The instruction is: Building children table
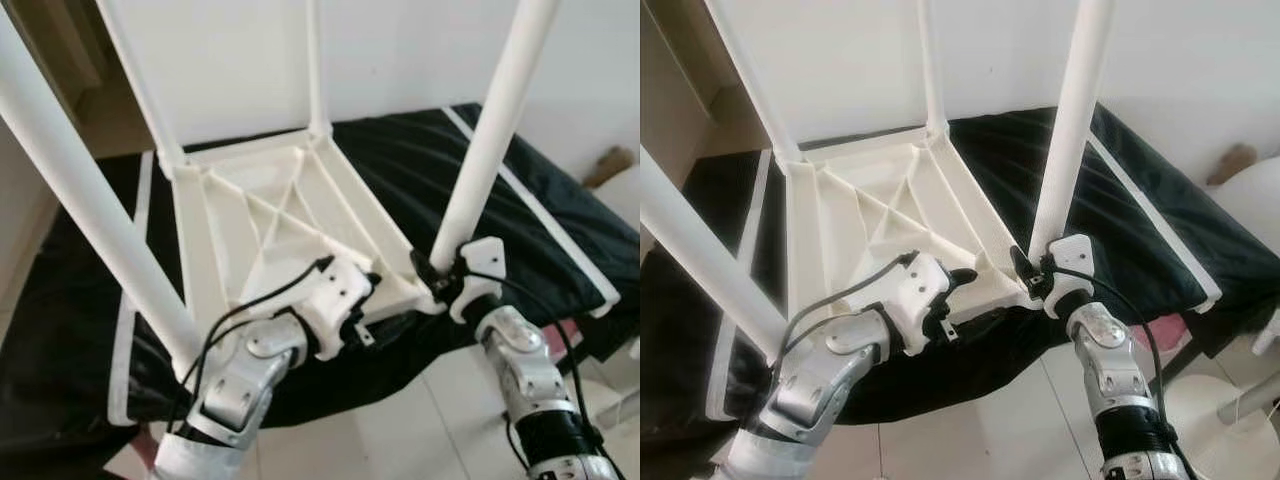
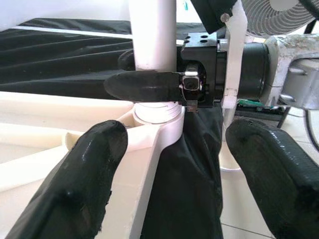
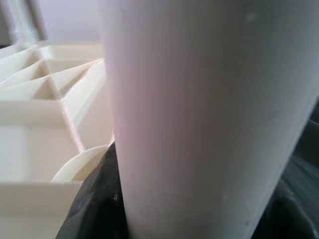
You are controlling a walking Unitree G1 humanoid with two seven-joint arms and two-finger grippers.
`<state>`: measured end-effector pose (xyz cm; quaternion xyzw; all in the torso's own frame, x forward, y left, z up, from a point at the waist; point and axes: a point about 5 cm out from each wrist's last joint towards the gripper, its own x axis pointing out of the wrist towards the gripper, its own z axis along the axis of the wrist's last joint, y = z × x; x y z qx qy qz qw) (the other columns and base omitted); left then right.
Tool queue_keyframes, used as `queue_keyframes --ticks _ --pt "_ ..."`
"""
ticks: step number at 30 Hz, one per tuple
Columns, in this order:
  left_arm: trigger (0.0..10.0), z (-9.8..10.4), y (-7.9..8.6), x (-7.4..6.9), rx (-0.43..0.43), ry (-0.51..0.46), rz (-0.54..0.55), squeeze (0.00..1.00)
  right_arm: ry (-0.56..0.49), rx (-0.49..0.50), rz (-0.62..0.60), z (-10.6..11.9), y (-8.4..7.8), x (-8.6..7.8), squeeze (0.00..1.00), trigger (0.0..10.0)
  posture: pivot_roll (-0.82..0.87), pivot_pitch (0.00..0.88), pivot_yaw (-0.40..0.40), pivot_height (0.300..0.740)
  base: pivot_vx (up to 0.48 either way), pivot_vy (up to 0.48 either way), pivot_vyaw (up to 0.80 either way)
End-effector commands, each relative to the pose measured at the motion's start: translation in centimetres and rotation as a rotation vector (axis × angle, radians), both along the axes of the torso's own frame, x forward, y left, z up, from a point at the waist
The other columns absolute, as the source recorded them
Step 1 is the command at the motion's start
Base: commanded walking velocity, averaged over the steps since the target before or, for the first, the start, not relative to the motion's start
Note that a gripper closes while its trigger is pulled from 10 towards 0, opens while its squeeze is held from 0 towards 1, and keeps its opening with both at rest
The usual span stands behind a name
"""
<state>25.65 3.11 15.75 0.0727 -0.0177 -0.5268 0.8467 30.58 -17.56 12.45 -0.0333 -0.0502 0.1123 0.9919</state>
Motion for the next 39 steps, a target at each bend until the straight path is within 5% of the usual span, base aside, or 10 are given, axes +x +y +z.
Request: queue_keyframes --ticks 1,4,11,13,18,29,36,37,39 --pt "10.0 -0.5 0.1 0.1 0.018 -0.008 0.052 0.00 0.099 -0.001 -0.075 -2.1 -0.2 -0.6 0.00 10.0 -0.05 0.000 0.029 0.740 0.000 0.000 0.00" --pt "10.0 -0.6 0.1 0.3 0.012 -0.006 0.059 0.00 0.173 0.025 -0.315 -3.4 -0.5 -1.1 0.00 10.0 -0.05 0.000 0.028 0.740 0.000 0.000 0.00" --pt "10.0 -0.5 0.1 0.4 0.011 -0.005 0.064 0.00 0.200 0.087 -0.456 -3.6 0.1 -1.6 0.00 10.0 -0.05 0.000 0.026 0.740 0.000 0.000 0.00" --pt "10.0 -0.3 0.1 0.4 -0.003 -0.033 0.065 0.00 0.195 0.156 -0.522 -3.0 1.5 -1.8 0.00 10.0 -0.05 0.000 0.022 0.740 0.000 0.000 0.00" --pt "10.0 -0.2 -0.1 0.5 -0.006 -0.032 0.071 0.00 0.177 0.202 -0.498 -2.3 3.7 -2.0 0.00 10.0 -0.06 0.000 0.016 0.740 0.000 0.000 0.00" --pt "10.0 -0.3 0.1 0.7 -0.004 -0.015 0.078 0.00 0.089 0.237 -0.458 -0.6 4.1 -1.8 0.00 10.0 -0.05 0.000 0.005 0.740 0.000 0.000 0.00" --pt "10.0 -0.2 0.0 0.8 -0.004 -0.021 0.074 0.00 0.131 0.271 -0.463 -1.1 3.4 -2.0 0.00 10.0 -0.05 0.000 0.006 0.740 0.000 0.000 0.00" --pt "10.0 -0.2 0.0 0.8 -0.005 -0.022 0.074 0.00 0.114 0.251 -0.463 -0.9 3.3 -2.0 1.00 10.0 -0.05 0.000 0.006 0.740 0.000 0.000 0.00" --pt "10.0 -0.1 0.0 0.9 -0.005 -0.023 0.074 0.00 0.103 0.236 -0.461 -0.8 3.3 -2.0 1.00 10.0 -0.05 0.000 0.006 0.740 0.000 0.000 0.00"
